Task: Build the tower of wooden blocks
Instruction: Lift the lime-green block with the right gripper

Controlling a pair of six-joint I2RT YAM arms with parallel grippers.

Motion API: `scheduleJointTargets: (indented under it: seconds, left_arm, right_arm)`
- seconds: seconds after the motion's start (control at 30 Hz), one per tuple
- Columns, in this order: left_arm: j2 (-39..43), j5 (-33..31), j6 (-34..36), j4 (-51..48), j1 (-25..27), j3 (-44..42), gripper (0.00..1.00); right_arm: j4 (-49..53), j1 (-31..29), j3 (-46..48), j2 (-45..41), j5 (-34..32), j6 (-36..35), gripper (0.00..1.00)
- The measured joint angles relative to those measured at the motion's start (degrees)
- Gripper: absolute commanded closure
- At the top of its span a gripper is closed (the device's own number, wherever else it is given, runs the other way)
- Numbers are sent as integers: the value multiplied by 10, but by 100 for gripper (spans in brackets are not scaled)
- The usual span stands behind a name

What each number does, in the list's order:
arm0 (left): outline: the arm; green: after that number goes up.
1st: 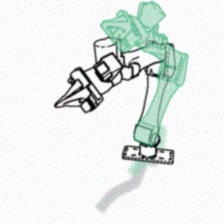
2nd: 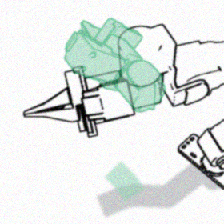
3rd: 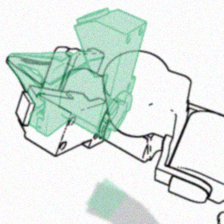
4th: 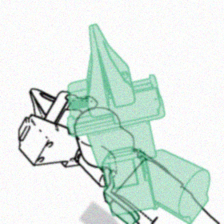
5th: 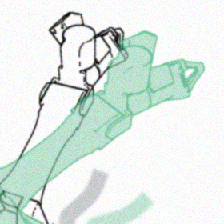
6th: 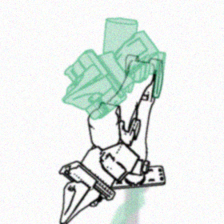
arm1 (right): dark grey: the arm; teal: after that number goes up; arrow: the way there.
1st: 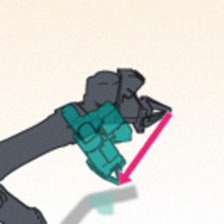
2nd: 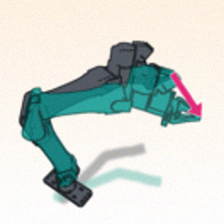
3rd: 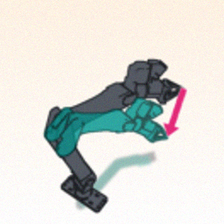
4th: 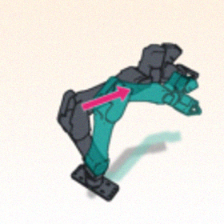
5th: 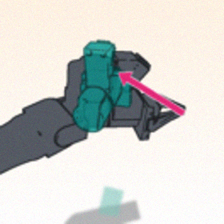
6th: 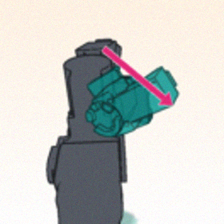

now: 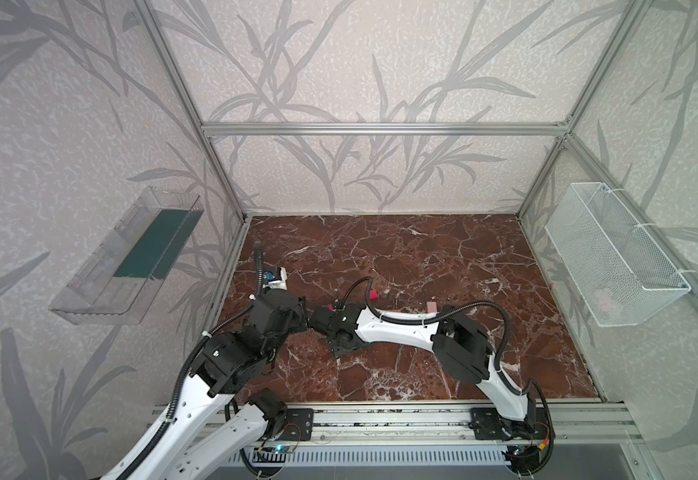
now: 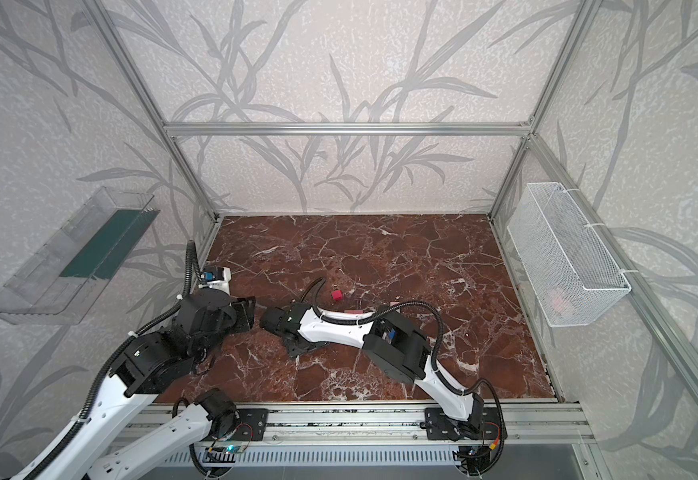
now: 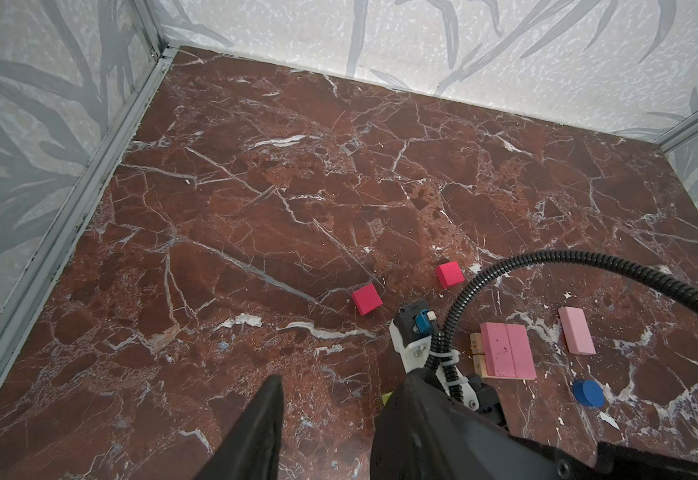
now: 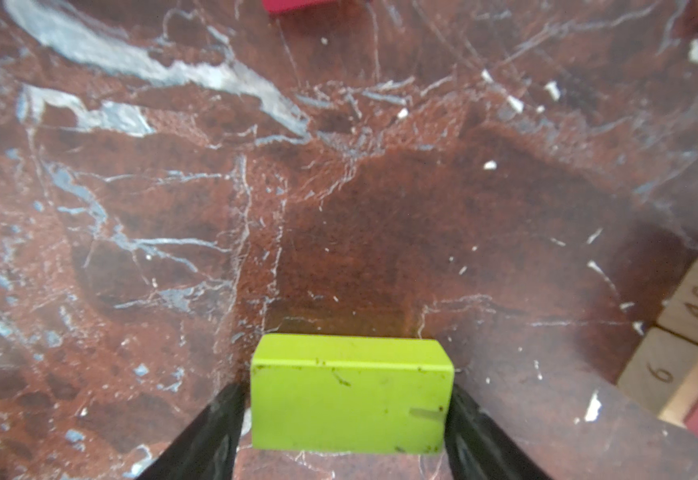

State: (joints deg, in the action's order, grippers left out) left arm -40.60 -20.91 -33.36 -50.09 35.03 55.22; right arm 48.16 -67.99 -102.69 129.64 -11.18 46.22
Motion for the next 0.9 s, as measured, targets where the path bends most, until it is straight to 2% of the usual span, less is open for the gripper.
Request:
scheduleJointTargets:
  seconds: [0.47,0.9]
  left_arm:
    - [0,0,0,0,-3,0,53]
    - [0,0,0,0,-3,0,53]
  right_arm:
    - [2,2,0,0,-12,8,27]
    - [-3,4,0,-1,-3,11,38]
